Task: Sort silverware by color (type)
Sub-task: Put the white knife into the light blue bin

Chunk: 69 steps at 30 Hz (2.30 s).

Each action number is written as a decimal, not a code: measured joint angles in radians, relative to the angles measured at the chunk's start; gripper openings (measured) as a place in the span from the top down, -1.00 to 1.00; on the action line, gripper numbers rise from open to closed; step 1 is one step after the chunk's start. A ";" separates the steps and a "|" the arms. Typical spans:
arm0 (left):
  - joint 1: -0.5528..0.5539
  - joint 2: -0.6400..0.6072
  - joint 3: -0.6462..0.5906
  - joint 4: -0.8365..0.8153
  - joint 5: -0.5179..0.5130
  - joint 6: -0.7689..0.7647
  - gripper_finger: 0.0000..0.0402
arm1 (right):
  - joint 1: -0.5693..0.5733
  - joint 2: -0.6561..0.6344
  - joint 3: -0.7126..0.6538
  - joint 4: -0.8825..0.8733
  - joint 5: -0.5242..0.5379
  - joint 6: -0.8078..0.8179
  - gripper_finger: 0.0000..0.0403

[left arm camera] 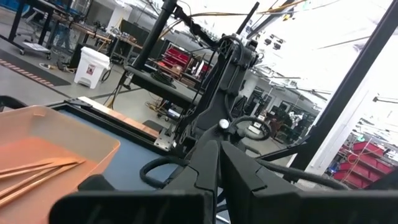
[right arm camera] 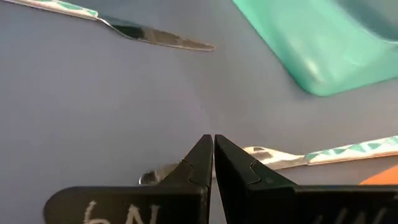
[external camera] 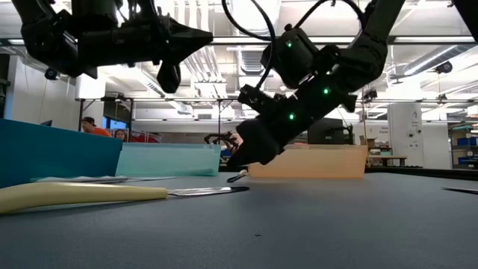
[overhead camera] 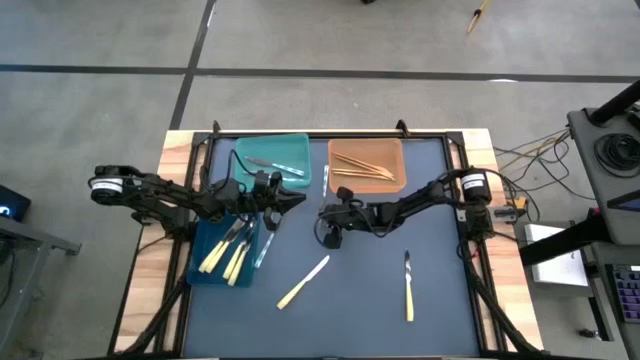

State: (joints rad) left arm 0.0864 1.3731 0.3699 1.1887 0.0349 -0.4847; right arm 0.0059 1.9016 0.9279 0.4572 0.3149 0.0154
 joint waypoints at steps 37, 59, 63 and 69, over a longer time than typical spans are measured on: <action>-0.005 0.000 0.008 -0.059 -0.002 -0.004 1.00 | 0.038 -0.050 0.145 -0.218 -0.076 -0.057 0.96; -0.163 0.099 0.307 -0.884 -0.370 -0.040 1.00 | 0.037 -0.465 0.014 -0.471 0.053 -0.066 0.96; -0.181 0.189 0.409 -1.024 -0.393 -0.056 1.00 | 0.037 -0.482 0.000 -0.473 0.053 -0.066 0.96; -0.190 0.330 0.518 -1.135 -0.450 -0.089 1.00 | 0.038 -0.480 0.000 -0.477 0.053 -0.068 0.96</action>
State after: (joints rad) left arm -0.1036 1.7034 0.8881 0.0536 -0.4155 -0.5734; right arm 0.0437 1.4214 0.9279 -0.0203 0.3679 -0.0525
